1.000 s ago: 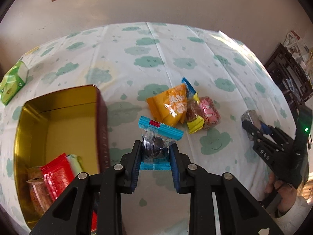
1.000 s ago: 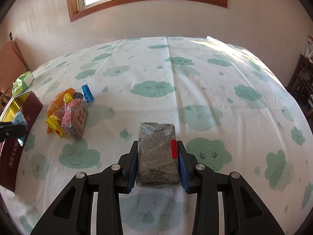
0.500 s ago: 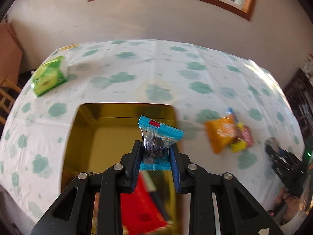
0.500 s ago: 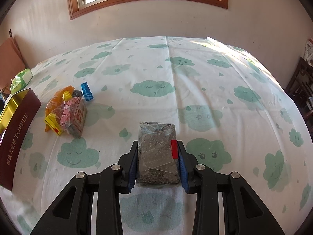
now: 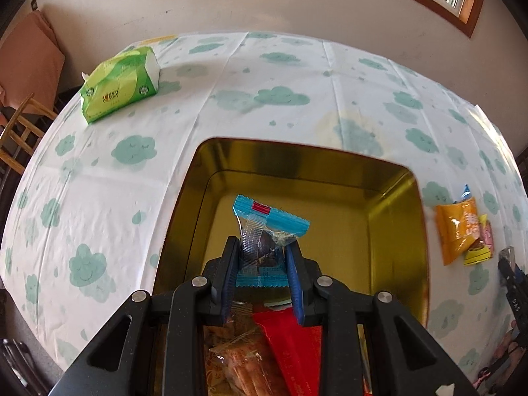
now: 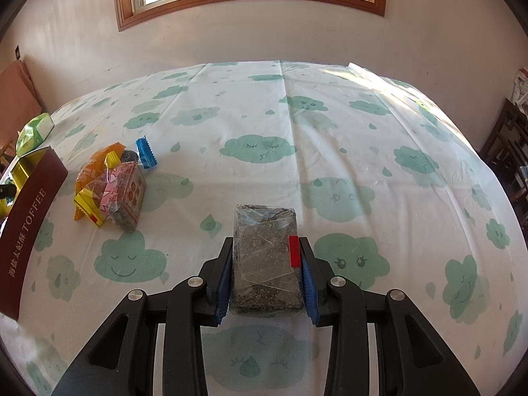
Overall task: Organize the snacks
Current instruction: 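Lower the blue-ended candy into the gold tin and open the left gripper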
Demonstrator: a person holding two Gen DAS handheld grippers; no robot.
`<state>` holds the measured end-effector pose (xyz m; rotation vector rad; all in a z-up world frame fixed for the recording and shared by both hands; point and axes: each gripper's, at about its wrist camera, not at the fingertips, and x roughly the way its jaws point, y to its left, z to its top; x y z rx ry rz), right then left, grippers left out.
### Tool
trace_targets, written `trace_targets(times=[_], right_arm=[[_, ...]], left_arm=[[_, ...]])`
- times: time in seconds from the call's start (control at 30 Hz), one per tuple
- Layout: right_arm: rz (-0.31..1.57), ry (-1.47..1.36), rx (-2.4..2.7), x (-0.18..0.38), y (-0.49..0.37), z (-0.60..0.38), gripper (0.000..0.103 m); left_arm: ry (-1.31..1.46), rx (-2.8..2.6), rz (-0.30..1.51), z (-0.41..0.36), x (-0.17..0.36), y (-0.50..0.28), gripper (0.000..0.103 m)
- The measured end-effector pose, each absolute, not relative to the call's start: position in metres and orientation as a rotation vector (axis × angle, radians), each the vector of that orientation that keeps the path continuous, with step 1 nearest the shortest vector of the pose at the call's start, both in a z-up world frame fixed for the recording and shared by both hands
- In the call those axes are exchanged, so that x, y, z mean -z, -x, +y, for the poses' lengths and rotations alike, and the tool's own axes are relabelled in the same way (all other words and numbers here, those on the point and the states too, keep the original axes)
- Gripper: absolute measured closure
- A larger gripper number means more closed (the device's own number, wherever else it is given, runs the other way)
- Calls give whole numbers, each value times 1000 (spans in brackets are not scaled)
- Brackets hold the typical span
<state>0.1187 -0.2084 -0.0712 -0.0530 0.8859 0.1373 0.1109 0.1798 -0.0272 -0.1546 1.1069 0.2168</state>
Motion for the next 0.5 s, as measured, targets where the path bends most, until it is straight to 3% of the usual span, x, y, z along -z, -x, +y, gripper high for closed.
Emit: trace_targets(times=[0.5], right_arm=[[886,57,-132,71,-119,-206,66]], left_arm=[[132,-221,1162,177,46,-111,78]])
